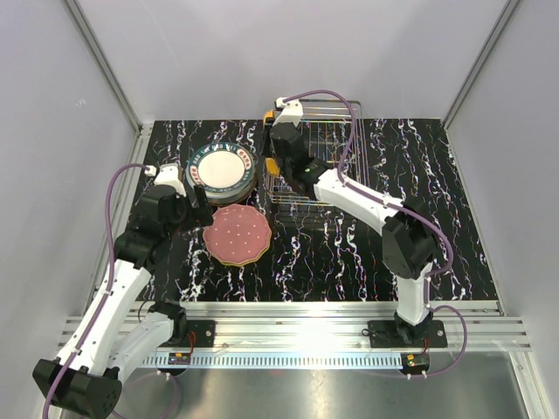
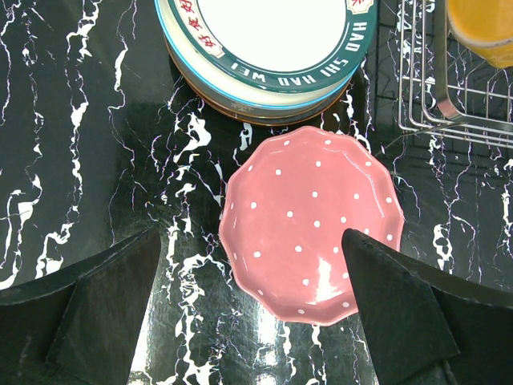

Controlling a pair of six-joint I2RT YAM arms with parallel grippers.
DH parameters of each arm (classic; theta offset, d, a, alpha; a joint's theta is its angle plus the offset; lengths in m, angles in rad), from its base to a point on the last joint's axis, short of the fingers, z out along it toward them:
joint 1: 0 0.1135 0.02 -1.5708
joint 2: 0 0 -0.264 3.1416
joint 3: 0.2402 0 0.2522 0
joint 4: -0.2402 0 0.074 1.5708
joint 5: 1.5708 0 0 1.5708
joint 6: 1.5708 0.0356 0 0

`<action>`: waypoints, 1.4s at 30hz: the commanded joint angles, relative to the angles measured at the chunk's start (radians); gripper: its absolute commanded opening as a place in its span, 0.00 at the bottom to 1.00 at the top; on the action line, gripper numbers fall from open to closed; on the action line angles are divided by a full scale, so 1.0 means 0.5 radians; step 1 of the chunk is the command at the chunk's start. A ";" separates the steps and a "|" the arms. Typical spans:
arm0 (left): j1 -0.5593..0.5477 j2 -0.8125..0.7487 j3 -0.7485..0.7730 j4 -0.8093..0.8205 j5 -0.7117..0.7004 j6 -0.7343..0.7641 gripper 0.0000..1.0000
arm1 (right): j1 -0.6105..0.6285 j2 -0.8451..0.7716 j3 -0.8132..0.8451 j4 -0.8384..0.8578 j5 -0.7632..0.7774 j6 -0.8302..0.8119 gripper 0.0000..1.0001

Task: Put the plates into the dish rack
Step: Insert the plate into the dish rack

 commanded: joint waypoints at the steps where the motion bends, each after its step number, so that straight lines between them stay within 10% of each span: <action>1: -0.003 0.006 0.006 0.087 0.048 0.025 0.99 | 0.002 -0.308 0.009 0.439 0.083 0.028 0.00; 42: -0.003 0.027 0.006 0.087 0.060 0.028 0.99 | -0.158 -0.443 -0.368 0.777 -0.135 0.455 0.00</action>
